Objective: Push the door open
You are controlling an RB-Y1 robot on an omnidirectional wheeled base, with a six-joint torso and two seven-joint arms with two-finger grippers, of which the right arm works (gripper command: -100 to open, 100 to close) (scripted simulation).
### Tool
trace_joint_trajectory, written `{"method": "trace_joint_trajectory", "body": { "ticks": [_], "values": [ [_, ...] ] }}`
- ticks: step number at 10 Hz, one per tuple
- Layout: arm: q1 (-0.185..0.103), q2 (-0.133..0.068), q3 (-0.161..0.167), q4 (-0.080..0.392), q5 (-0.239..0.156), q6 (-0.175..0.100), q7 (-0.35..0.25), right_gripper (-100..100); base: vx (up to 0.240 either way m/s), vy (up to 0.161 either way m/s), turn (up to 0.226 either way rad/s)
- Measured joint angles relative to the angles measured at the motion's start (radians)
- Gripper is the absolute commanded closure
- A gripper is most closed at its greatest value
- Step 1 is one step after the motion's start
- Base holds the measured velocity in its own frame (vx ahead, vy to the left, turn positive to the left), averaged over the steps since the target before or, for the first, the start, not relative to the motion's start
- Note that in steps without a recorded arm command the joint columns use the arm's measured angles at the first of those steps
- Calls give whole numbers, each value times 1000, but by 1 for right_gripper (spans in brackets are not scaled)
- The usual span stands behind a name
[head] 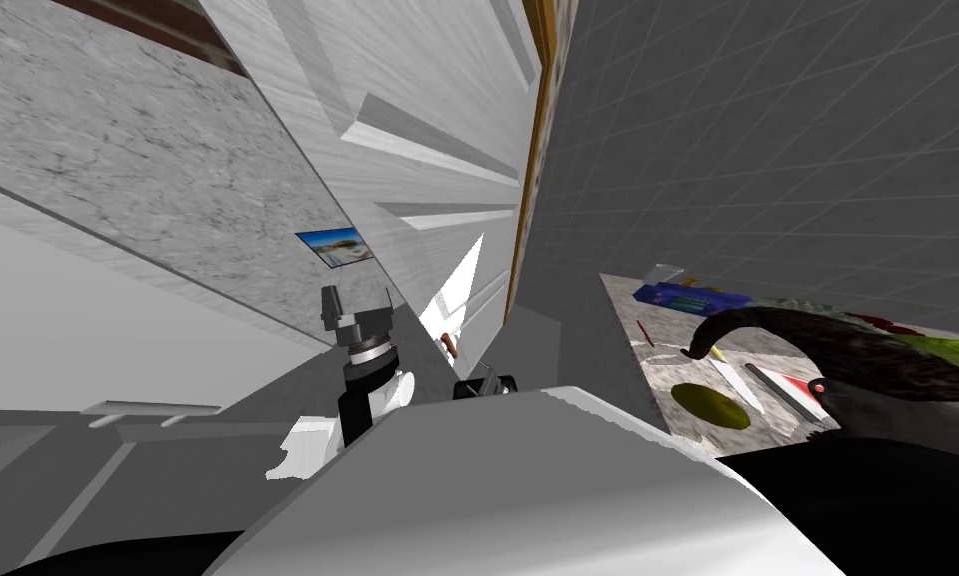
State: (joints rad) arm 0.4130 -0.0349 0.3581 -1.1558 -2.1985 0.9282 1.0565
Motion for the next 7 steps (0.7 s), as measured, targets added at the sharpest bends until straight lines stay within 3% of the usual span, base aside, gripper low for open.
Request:
{"method": "trace_joint_trajectory", "body": {
  "ticks": [3,6,7],
  "values": [
    [-13,7,-1,0,10,-15,-13,-100,139,122,19],
    [-24,55,-4,10,17,-24,-16,-100,116,108,-8],
    [-26,58,-5,11,17,-24,-16,100,-5,-6,6]
  ]
}}
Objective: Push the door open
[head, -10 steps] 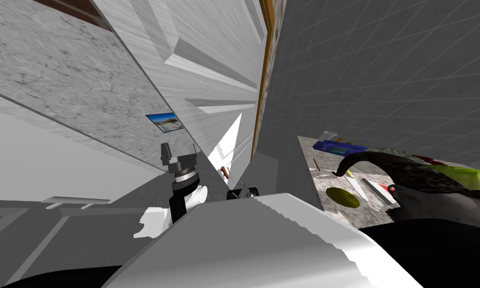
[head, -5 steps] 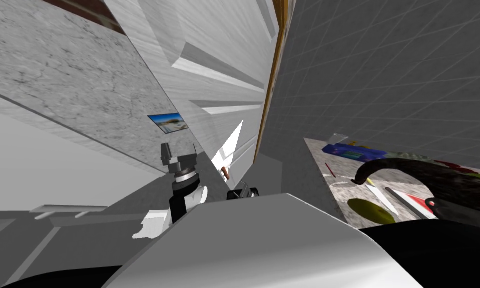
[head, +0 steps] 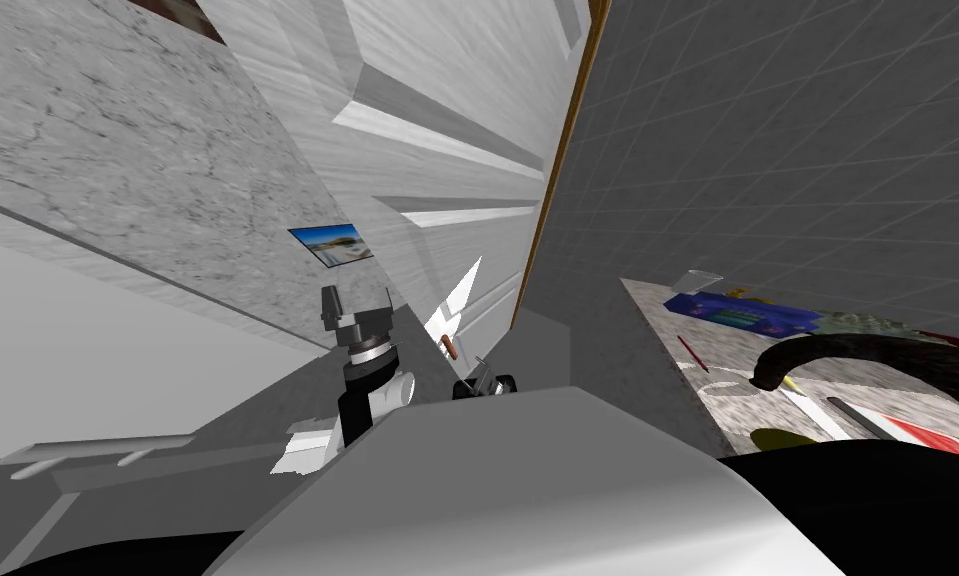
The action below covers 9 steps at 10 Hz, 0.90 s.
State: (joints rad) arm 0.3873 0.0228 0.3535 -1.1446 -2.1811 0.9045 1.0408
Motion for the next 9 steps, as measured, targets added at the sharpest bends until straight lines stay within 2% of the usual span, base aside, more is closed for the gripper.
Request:
{"method": "trace_joint_trajectory", "body": {
  "ticks": [5,6,7,8,9],
  "values": [
    [1,-3,0,-1,0,0,-1,100,-12,-13,1],
    [1,-3,0,-1,0,0,-1,-100,-4,57,-105],
    [2,-17,-8,6,-18,4,11,-100,-15,153,-127],
    [27,-40,-12,-13,-39,7,24,-100,-35,146,-95],
    [34,-47,-17,-14,-58,8,38,-100,-31,127,-60]
  ]
}}
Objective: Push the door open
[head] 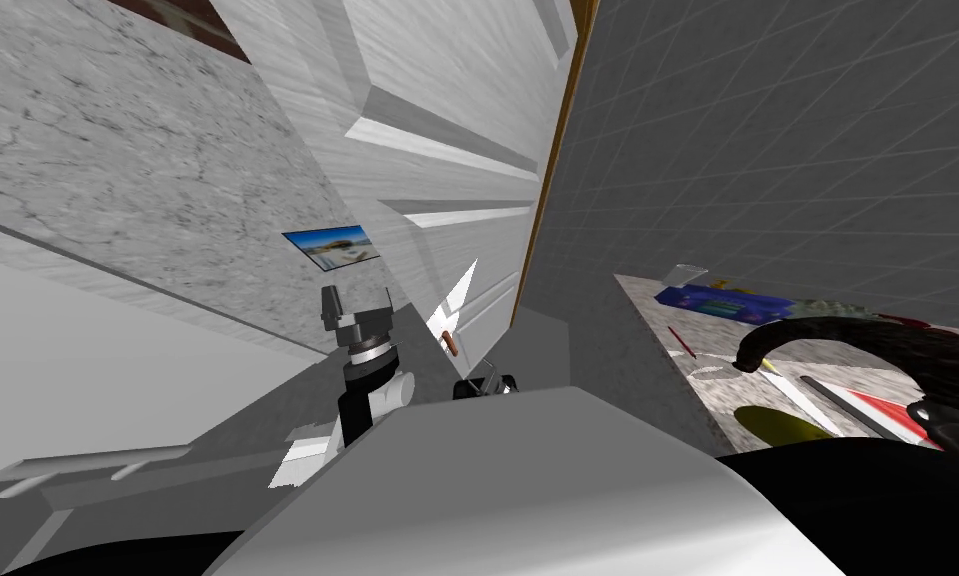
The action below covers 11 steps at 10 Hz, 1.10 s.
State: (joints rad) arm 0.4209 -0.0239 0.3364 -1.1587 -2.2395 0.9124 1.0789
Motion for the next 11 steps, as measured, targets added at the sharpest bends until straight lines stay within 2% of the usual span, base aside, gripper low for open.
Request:
{"method": "trace_joint_trajectory", "body": {
  "ticks": [2,3,5,6,8,9,11],
  "values": [
    [9,-3,-14,-2,-41,1,23,-100,-22,148,-103],
    [16,2,-22,0,-61,5,38,-100,-21,129,-80],
    [36,26,-33,-7,-100,11,65,-100,-6,82,-62],
    [37,28,-34,-7,-102,12,67,-100,82,96,14],
    [29,1,-36,-5,-97,4,64,-100,131,123,-4],
    [25,-6,-37,-4,-94,1,64,-100,133,133,2],
    [16,-3,-38,-5,-88,-9,59,-100,160,132,6]
  ]
}}
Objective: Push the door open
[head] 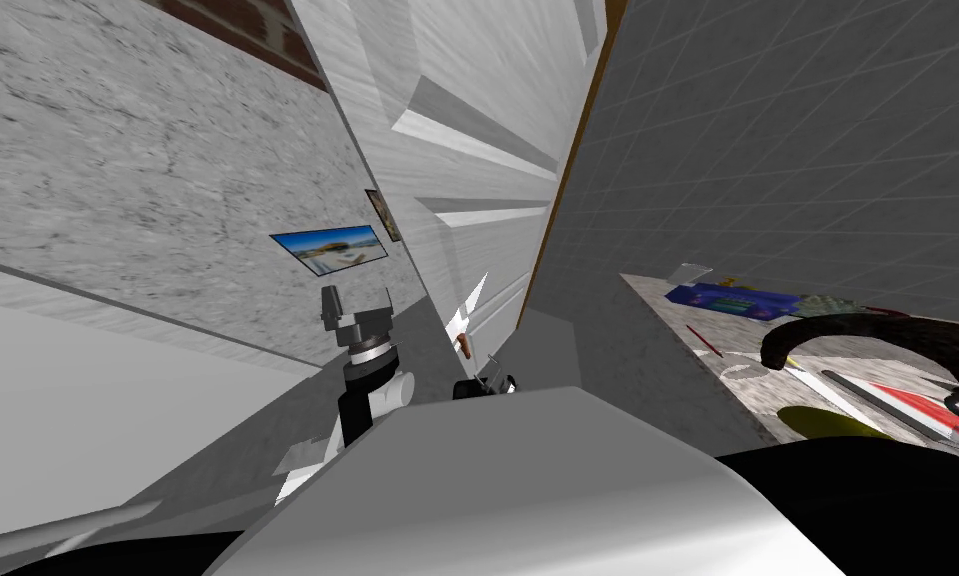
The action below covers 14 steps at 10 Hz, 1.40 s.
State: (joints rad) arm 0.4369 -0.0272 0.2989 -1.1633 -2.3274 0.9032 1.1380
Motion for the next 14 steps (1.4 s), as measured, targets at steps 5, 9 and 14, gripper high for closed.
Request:
{"method": "trace_joint_trajectory", "body": {
  "ticks": [5,9,14],
  "values": [
    [-15,36,-3,1,7,-13,-9,100,59,51,0],
    [-14,35,-3,1,7,-12,-9,100,-10,-9,0],
    [17,4,-21,-1,-75,2,41,-100,-67,81,-75]
  ]
}}
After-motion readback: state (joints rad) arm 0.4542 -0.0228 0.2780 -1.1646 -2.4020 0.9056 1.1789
